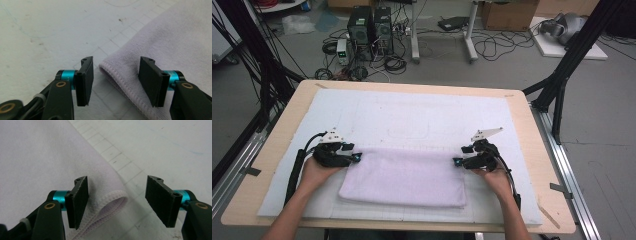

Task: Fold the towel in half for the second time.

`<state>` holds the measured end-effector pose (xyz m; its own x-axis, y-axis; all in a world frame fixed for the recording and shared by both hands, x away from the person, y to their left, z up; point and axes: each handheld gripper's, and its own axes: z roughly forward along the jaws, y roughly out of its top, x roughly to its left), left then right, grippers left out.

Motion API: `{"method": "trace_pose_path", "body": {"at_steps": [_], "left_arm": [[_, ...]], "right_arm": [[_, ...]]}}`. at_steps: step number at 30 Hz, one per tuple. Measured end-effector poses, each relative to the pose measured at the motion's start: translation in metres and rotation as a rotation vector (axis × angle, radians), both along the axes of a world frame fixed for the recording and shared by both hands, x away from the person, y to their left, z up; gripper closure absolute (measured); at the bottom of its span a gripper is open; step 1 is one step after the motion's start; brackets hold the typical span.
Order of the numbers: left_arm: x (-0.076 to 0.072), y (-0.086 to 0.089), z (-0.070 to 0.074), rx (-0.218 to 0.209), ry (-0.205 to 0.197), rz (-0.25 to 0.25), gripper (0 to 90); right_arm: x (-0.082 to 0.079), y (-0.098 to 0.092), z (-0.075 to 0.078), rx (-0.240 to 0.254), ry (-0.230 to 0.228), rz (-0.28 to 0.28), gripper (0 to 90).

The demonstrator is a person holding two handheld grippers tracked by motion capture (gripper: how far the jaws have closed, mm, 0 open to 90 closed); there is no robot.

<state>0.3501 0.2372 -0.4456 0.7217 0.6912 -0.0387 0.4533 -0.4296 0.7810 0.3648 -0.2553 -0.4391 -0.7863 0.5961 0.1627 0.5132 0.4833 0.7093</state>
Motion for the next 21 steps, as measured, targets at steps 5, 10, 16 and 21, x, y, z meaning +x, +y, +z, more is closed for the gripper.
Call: {"method": "trace_pose_path", "body": {"at_steps": [5, 10, 16, 21], "left_arm": [[-0.001, 0.002, -0.003, -0.043, 0.026, -0.015, 60.1], [-0.003, 0.001, -0.001, -0.048, 0.026, -0.032, 77.5], [-0.007, 0.0, 0.013, -0.075, -0.025, 0.0, 82.7], [0.006, -0.006, 0.034, -0.093, -0.094, 0.043, 82.8]], "right_arm": [[-0.003, 0.006, -0.004, -0.013, 0.001, 0.036, 49.6], [-0.006, 0.007, -0.003, 0.01, 0.015, 0.087, 71.5], [-0.007, 0.004, 0.008, 0.017, -0.015, 0.093, 79.6], [0.009, -0.001, 0.027, 0.03, -0.06, 0.048, 79.7]]}}
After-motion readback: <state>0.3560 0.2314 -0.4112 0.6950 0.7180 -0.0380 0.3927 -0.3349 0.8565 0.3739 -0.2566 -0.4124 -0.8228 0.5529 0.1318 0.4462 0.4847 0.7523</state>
